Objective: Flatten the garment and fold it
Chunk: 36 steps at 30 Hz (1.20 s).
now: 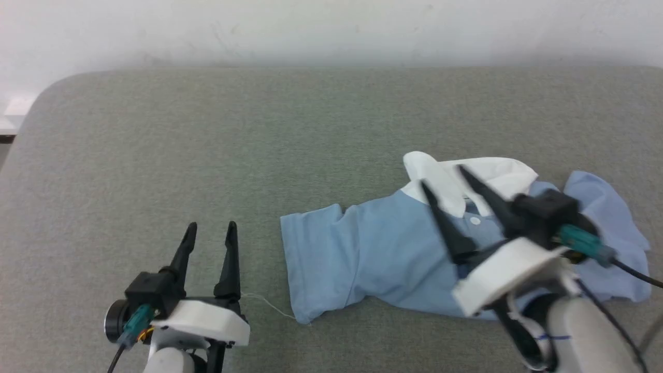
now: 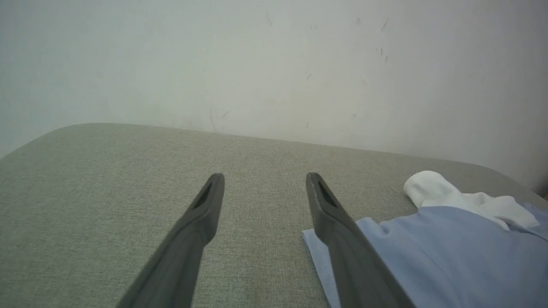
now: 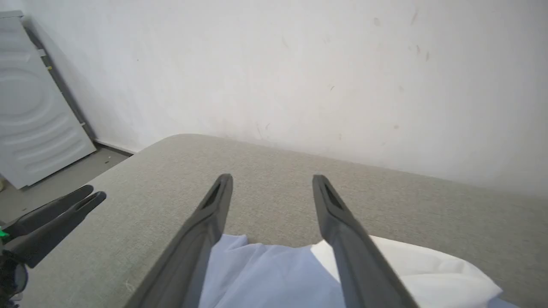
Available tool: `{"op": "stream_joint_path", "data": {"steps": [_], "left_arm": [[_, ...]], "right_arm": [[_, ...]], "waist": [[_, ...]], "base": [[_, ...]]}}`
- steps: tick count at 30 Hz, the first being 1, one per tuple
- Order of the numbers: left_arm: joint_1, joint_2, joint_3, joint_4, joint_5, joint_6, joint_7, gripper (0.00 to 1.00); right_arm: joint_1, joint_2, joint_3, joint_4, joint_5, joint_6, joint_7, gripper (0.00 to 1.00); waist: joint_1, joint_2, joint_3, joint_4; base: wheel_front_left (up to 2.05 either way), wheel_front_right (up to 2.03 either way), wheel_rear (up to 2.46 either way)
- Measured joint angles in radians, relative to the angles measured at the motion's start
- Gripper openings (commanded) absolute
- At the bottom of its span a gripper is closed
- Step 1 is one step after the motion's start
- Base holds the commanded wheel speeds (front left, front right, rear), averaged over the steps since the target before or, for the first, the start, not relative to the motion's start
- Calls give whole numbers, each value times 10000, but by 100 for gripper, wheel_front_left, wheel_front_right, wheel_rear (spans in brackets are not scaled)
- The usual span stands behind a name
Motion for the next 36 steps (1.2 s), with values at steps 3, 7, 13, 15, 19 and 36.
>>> {"op": "stream_joint_path", "data": {"steps": [3, 7, 13, 15, 19, 36], "left_arm": [[-384, 77, -125, 476, 182, 12, 301, 100], [-1291, 153, -203, 1127, 232, 58, 1331, 100], [-2282, 372, -224, 1858, 186, 286, 3469, 100], [-2488, 508, -311, 2034, 203, 291, 4347, 100], [-2665, 765, -487, 2157, 199, 265, 5937, 100], [-2754, 1001, -1430, 1126, -209, -430, 7743, 0]], "right_arm": [[452, 79, -1057, -104, -474, 0, -640, 100], [718, 130, -1862, 81, -821, -2, -1237, 100], [899, 151, -2236, 483, -813, -2, -1496, 100], [897, 159, -2213, 596, -665, -2, -1586, 100], [880, 163, -2138, 779, -447, -2, -1755, 100], [655, 165, -2046, 1012, -184, -2, -2019, 100]], "waist": [[1, 0, 59, -237], [1, 0, 203, -594], [2, 0, 455, -1196], [2, 0, 541, -1402], [2, 0, 712, -1768], [2, 0, 1091, -2028]], "base": [[0, 0, 0], [0, 0, 0], [0, 0, 0], [0, 0, 0], [0, 0, 0], [0, 0, 0]]}}
